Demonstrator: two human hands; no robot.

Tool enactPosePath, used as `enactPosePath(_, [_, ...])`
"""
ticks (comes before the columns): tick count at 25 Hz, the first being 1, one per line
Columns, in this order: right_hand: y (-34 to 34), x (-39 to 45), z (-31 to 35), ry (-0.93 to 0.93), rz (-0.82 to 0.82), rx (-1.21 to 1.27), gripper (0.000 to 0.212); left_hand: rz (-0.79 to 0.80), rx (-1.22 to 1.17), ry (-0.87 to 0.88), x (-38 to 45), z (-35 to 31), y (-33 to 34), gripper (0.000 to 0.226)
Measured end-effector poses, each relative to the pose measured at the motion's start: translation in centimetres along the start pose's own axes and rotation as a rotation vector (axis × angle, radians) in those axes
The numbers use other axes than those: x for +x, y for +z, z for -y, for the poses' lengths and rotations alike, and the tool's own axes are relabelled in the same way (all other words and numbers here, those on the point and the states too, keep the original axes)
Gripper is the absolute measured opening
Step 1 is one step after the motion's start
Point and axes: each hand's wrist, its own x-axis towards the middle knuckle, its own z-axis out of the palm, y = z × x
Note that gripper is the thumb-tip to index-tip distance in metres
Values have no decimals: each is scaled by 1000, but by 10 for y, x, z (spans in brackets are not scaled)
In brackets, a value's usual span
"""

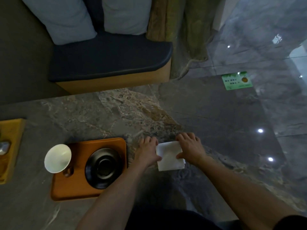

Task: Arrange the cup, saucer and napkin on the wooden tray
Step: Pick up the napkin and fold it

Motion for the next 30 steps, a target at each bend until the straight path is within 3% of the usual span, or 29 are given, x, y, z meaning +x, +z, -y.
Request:
enactPosePath(3, [4,-4,-3,-18,-11,60,59,42,26,7,-2,0,5,75])
enactPosePath(9, [4,-21,-1,63,-12,351,45,52,-54,6,-12,-4,4,52])
enactPosePath(14, [-2,-51,6,128,-33,802,22,82,-441,-47,-47,2,5,37])
enactPosePath(20, [-14,-84,42,155,1,1167,15,80,-1113,-160,-95,19,-3,40])
enactPosePath(23, [-5,-90,79,177,-98,1163,17,-83,-1225,-157,-117,20,-4,32])
enactPosePath(27, [6,-90,131,148,-166,1153,41,-428,-1068,-113,-144,25,-7,23])
enactPosePath(30, [17,-90,165,133,-212,1102,46,-539,-1043,-114,-163,45,-14,27])
